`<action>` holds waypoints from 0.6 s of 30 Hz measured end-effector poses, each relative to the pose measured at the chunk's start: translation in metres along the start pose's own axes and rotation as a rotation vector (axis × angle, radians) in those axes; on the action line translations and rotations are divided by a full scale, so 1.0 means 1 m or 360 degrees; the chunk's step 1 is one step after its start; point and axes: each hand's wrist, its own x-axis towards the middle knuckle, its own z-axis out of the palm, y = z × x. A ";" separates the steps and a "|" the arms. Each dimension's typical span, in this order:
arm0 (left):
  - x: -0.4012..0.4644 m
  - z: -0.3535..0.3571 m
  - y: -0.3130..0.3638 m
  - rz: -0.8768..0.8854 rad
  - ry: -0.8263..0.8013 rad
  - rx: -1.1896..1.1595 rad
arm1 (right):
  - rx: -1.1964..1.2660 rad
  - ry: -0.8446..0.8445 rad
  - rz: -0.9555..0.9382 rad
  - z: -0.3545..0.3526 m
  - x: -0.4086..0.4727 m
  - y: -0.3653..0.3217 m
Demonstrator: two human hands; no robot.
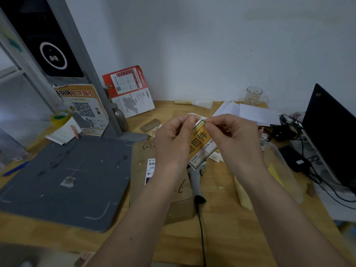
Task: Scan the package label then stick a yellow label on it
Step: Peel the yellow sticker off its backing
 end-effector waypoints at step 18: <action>-0.011 -0.005 -0.003 -0.0184 -0.0167 -0.0282 | 0.0073 0.0120 -0.0034 0.012 -0.010 0.013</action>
